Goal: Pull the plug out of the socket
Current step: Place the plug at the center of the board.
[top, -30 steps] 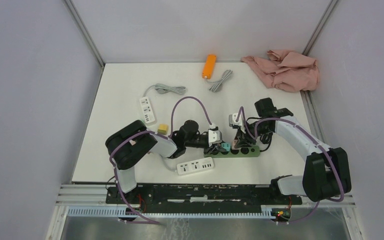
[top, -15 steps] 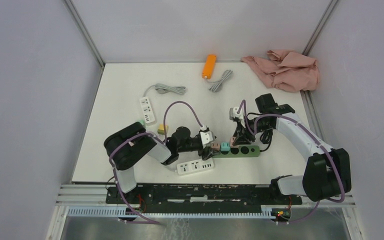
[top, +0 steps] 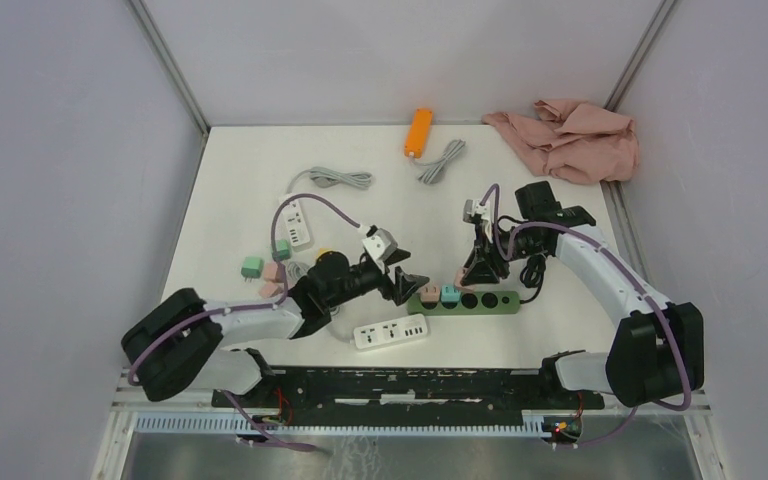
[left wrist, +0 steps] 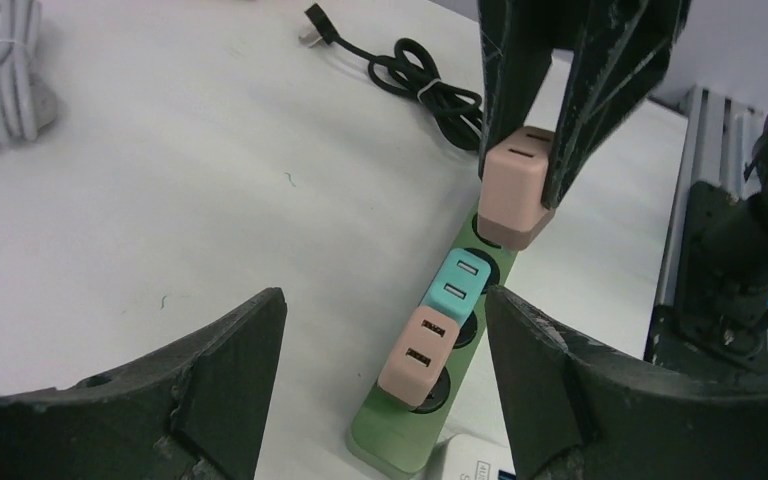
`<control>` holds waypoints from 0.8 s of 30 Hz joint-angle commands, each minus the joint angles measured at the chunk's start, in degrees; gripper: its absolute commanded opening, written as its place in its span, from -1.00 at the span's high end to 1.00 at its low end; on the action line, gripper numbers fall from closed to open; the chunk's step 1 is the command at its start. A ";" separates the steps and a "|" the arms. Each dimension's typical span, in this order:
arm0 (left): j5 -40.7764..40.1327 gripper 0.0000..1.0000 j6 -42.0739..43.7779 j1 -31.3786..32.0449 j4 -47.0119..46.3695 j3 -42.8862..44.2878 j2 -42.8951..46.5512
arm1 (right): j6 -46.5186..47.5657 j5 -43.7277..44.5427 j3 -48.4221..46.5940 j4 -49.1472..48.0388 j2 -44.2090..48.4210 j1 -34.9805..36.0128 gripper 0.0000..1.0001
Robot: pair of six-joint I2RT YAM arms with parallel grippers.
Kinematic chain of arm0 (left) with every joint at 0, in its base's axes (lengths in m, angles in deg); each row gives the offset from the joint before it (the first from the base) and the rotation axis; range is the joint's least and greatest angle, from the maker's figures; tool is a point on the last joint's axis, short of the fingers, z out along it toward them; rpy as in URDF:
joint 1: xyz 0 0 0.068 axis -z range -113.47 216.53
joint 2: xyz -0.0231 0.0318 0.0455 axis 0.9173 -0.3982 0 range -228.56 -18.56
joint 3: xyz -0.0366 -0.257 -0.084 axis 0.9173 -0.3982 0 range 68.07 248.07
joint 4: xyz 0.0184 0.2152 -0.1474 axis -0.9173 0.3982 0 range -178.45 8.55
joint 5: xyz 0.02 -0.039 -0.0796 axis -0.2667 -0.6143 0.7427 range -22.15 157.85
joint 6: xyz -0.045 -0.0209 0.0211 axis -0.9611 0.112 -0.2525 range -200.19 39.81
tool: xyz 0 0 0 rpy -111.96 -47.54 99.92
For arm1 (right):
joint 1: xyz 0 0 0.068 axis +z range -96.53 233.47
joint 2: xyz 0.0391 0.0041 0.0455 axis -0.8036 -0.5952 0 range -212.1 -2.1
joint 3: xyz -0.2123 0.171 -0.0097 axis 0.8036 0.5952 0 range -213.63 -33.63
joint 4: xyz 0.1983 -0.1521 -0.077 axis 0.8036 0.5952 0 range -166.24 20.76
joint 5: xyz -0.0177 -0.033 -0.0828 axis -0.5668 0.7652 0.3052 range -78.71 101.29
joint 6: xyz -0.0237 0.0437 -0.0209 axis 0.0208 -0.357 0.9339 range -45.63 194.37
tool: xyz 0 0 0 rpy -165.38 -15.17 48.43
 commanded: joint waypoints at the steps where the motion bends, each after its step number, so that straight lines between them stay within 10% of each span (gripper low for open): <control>1: -9.10 -0.60 -12.52 -0.04 8.57 -1.09 8.05 | -9.59 -4.58 -2.74 -3.73 0.71 -0.21 1.00; 13: -19.86 -1.00 -27.73 -0.02 13.02 -9.23 22.93 | -26.01 -6.86 -2.65 -9.71 -1.14 -0.56 1.00; 24: -14.33 -0.97 -32.50 -0.06 13.12 -10.23 27.20 | -32.33 -7.66 -2.12 -12.33 -2.12 -0.69 0.96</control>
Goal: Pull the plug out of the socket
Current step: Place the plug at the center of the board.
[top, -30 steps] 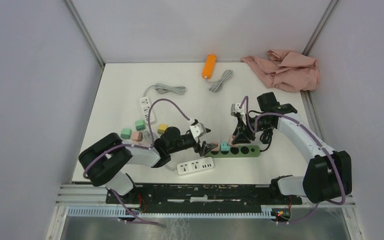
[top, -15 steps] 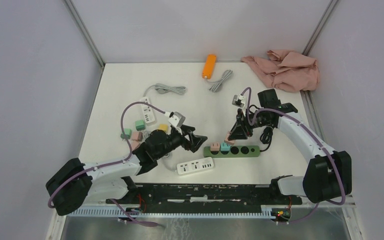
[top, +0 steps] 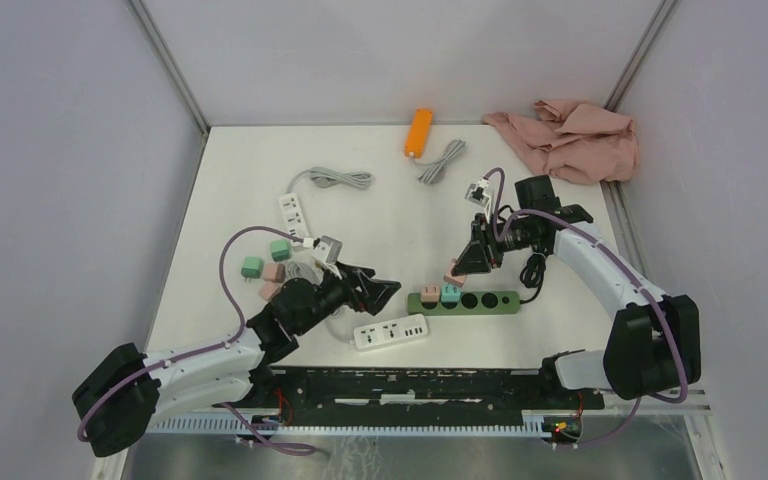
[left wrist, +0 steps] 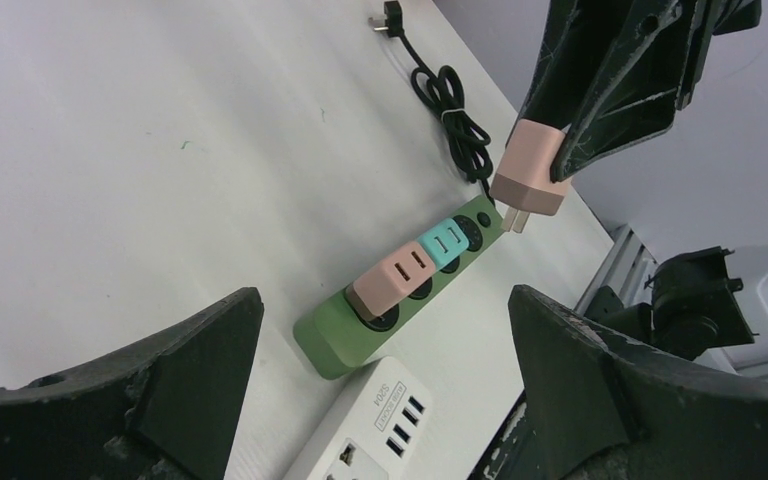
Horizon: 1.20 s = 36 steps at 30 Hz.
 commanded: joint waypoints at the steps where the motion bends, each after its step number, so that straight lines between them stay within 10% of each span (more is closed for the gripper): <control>1: 2.23 -0.96 -4.74 0.01 -0.13 3.42 -0.28 | -3.96 -3.29 -1.82 -2.71 -0.60 -0.24 0.96; 20: -15.86 -0.89 -4.88 10.07 31.60 25.26 -9.19 | -8.69 -2.59 -2.72 -3.15 -2.66 -0.32 0.90; 36: -20.63 -0.86 8.93 19.46 23.91 33.15 -21.45 | -15.44 -2.83 -3.07 -5.57 -5.98 -1.01 0.89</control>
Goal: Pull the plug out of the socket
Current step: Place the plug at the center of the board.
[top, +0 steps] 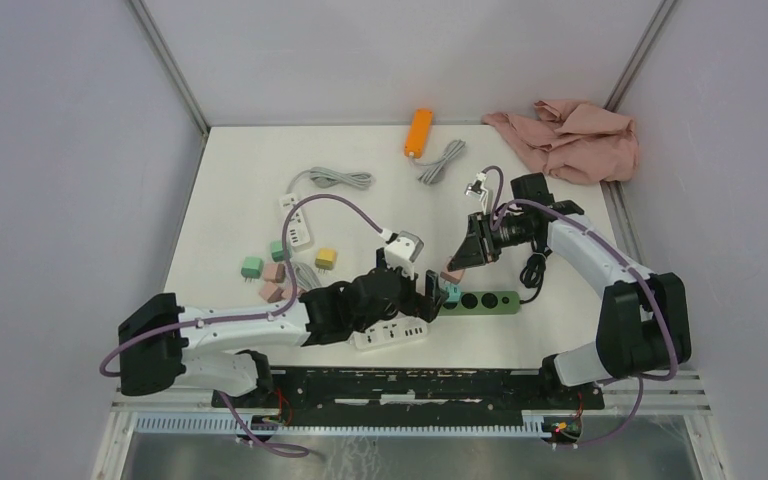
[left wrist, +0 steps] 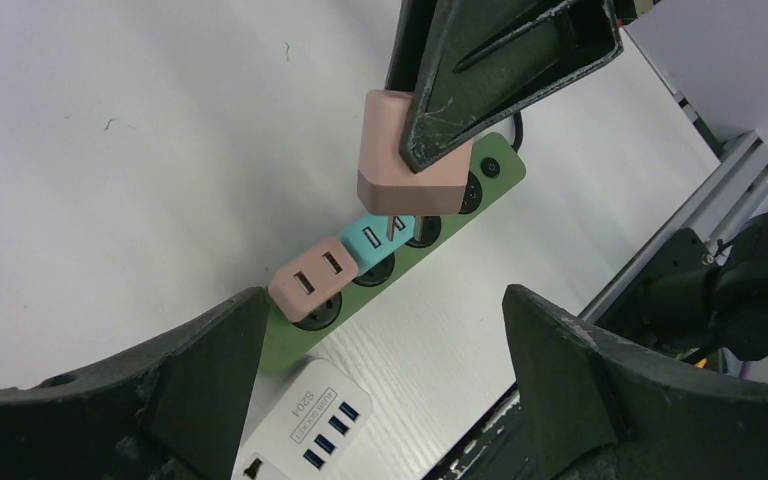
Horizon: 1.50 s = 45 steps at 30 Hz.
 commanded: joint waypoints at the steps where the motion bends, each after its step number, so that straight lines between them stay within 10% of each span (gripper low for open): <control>1: -2.48 -0.85 6.75 0.45 -6.53 3.37 -2.93 | -2.88 -2.77 -2.55 -1.99 -0.87 -0.19 0.89; 9: -5.23 -0.63 6.15 0.36 0.48 14.29 -13.55 | -3.31 -2.87 -2.81 -1.90 -1.50 -0.21 0.89; 20: -8.71 0.26 4.81 0.28 9.07 23.44 -21.50 | -3.27 -2.91 -2.99 -1.55 -1.61 -0.19 0.88; 29: -7.29 -0.20 5.36 0.07 9.51 22.72 -21.19 | -3.40 -2.98 -3.08 -1.55 -1.64 -0.22 0.82; 36: -7.41 -0.15 5.49 -0.15 9.13 22.58 -21.42 | -3.38 -3.00 -3.01 -1.46 -1.64 -0.20 0.82; 42: -6.69 0.85 6.02 -0.52 8.57 22.10 -21.02 | -3.38 -2.98 -3.08 -1.29 -1.64 -0.21 0.56; 45: -6.84 0.94 6.17 -0.71 8.57 20.96 -20.46 | -2.71 -2.35 -3.31 -0.52 -1.28 -0.22 0.16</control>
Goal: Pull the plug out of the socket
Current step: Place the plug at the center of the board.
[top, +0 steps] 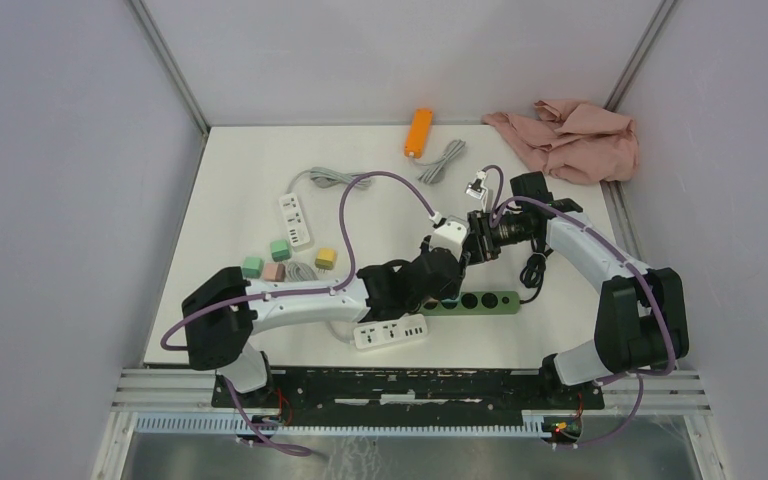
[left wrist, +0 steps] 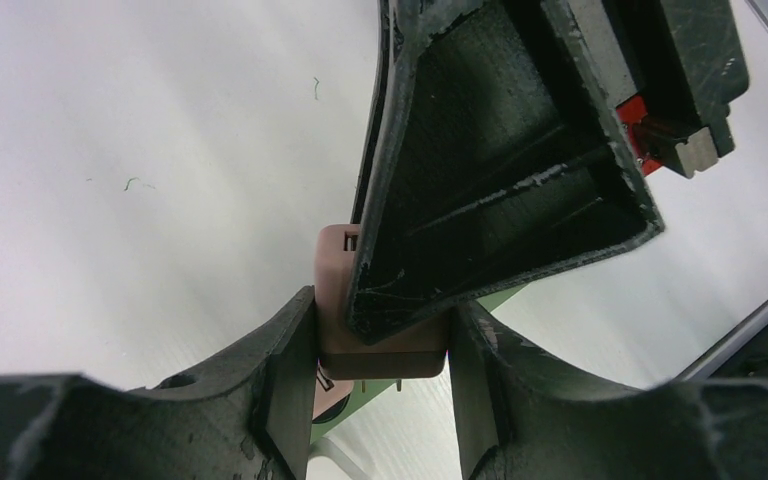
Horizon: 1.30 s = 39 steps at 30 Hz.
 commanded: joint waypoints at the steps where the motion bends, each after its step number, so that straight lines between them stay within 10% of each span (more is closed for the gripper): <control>1: -1.17 0.94 1.56 -0.84 -0.89 -0.94 1.16 | 0.67 -1.82 -2.78 -0.06 0.73 0.07 0.03; 8: -4.52 0.94 2.36 -1.62 -0.34 -6.60 4.60 | 2.07 0.68 -3.63 0.67 1.67 0.06 -0.36; 39: -8.74 0.85 -12.89 -36.34 3.63 -30.98 26.94 | 2.66 1.38 -3.50 0.71 1.39 -0.29 -0.37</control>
